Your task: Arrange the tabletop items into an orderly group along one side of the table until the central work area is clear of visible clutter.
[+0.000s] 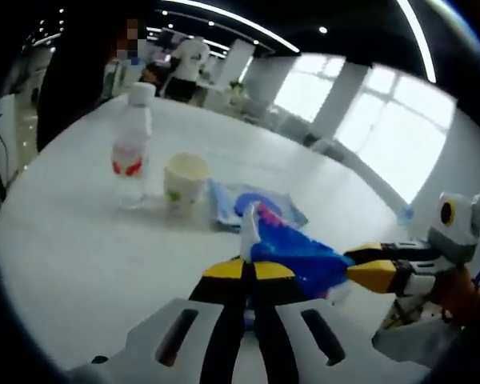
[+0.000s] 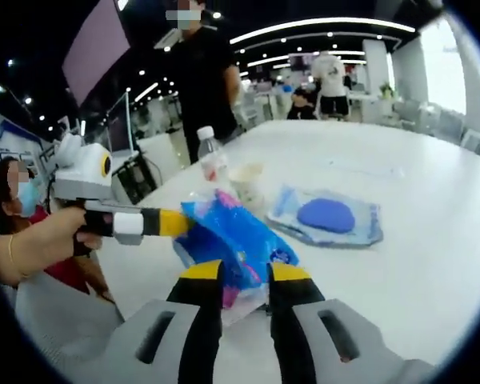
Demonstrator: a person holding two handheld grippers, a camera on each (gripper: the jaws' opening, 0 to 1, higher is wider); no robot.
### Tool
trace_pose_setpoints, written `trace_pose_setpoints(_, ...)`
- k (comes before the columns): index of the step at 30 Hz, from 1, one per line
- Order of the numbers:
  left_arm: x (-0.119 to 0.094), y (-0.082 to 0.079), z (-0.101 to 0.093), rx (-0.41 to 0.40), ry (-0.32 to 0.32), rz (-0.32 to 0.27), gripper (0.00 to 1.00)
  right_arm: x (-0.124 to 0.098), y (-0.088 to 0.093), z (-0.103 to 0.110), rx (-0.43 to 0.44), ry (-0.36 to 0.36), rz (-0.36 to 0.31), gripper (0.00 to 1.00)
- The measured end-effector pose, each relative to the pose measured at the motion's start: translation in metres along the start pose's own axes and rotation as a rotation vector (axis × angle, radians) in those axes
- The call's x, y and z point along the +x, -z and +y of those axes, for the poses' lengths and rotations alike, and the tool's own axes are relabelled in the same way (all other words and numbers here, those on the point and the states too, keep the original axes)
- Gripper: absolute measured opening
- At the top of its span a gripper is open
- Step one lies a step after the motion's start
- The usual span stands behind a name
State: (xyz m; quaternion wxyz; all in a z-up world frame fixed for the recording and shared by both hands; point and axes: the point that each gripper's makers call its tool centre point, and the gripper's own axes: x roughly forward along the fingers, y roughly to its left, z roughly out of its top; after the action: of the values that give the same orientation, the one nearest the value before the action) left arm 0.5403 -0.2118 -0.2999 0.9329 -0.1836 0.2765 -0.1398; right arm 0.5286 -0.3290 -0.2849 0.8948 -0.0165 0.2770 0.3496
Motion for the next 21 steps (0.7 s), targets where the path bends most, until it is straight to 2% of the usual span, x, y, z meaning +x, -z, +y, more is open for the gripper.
trace_pose_setpoints(2, -0.001, -0.001, 0.004, -0.018, -0.019, -0.008, 0.0, -0.001, 0.001, -0.005, 0.034, 0.027, -0.002, 0.41)
trace_pose_setpoints(4, -0.003, -0.005, 0.008, -0.049, -0.031, -0.031, 0.0, -0.001, -0.001, -0.008, 0.104, 0.055, -0.027, 0.46)
trace_pose_setpoints(8, -0.008, -0.012, 0.012, -0.081, -0.05, -0.069, 0.0, -0.002, 0.001, -0.006, 0.144, 0.071, -0.028, 0.46)
trace_pose_setpoints(12, -0.011, -0.018, 0.018, -0.101, -0.066, -0.097, 0.0, 0.003, 0.009, 0.003, 0.196, 0.046, -0.002, 0.44)
trace_pose_setpoints(14, -0.012, -0.018, 0.021, -0.119, -0.074, -0.104, 0.0, 0.005, 0.01, 0.005, 0.234, 0.045, 0.001, 0.43)
trace_pose_setpoints(21, -0.012, -0.016, 0.015, -0.147, -0.073, -0.105, 0.0, 0.01, 0.005, 0.007, 0.258, 0.061, -0.026, 0.35)
